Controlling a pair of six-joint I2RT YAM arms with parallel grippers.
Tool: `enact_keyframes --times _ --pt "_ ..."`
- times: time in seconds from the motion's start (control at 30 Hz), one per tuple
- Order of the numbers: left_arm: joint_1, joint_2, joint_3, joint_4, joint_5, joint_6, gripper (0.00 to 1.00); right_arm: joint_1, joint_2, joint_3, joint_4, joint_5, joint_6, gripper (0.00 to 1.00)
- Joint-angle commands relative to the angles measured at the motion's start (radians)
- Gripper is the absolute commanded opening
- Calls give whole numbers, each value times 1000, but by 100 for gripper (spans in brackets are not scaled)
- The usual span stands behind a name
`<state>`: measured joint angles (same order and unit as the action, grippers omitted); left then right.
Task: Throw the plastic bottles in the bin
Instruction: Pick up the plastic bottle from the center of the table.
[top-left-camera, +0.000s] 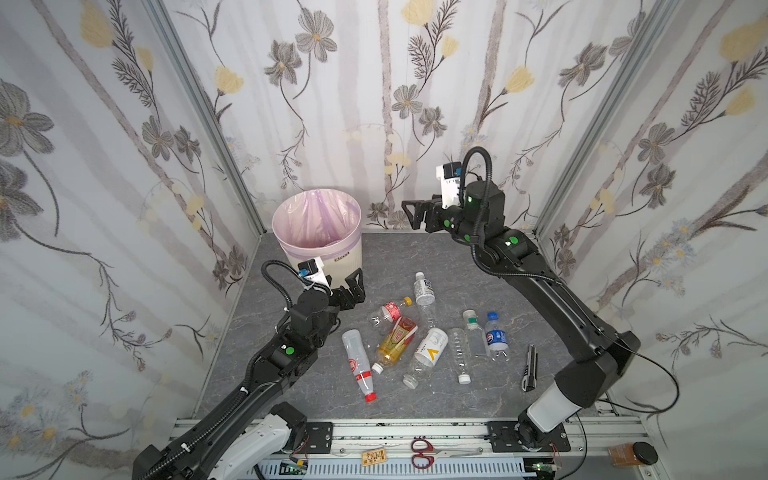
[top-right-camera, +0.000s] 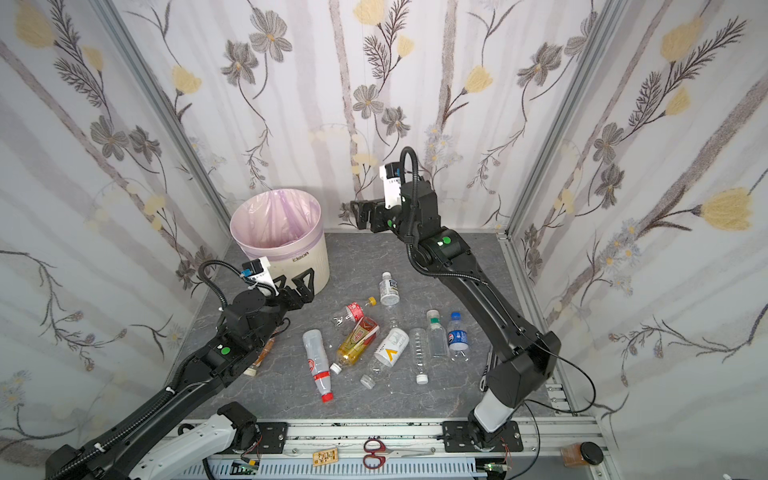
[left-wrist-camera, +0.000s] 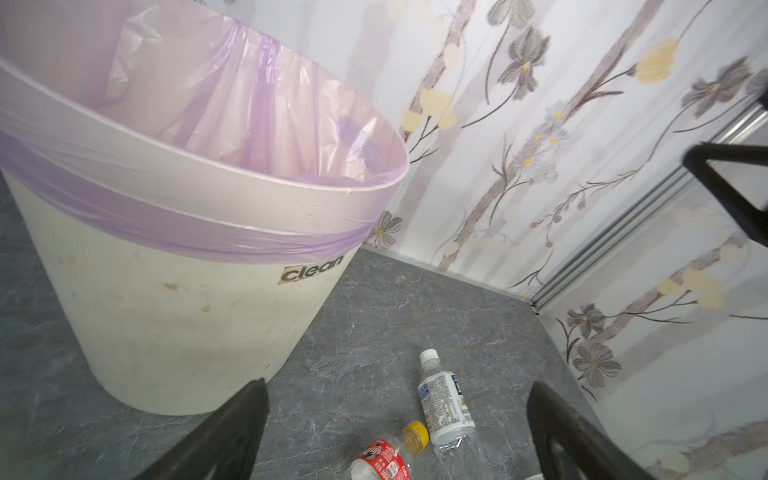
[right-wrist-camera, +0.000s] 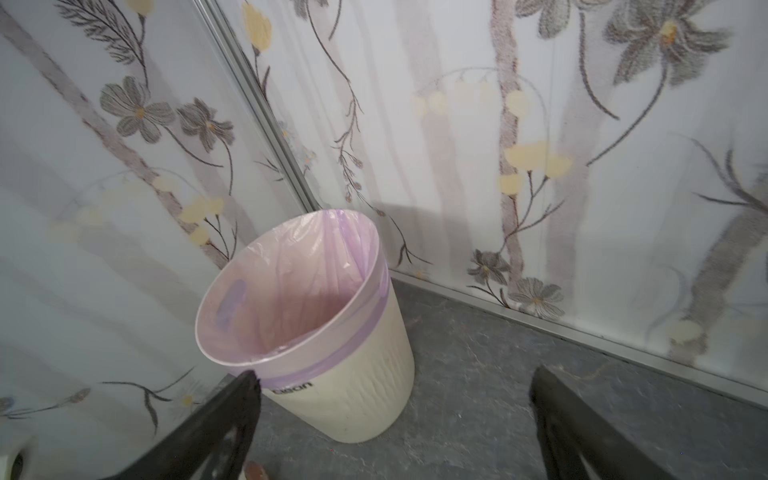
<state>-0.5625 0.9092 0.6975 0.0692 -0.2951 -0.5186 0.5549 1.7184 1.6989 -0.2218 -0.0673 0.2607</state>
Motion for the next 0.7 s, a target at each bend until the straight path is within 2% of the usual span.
enact_keyframes --times 0.0,0.1,0.33,0.47,0.67 --pt "18 67 65 -225 -108 -122 100 -40 -112 -190 116 74 2 100" --pt "29 110 110 -342 -65 -131 100 -48 -232 -389 142 134 -3 100" --pt "33 72 -3 -474 149 -279 100 -50 -380 -721 195 150 28 100" --pt "19 82 -111 -488 322 -375 100 -51 -420 -803 210 147 31 100" --pt "-52 78 -179 -511 325 -414 100 -52 -439 -834 199 148 29 100"
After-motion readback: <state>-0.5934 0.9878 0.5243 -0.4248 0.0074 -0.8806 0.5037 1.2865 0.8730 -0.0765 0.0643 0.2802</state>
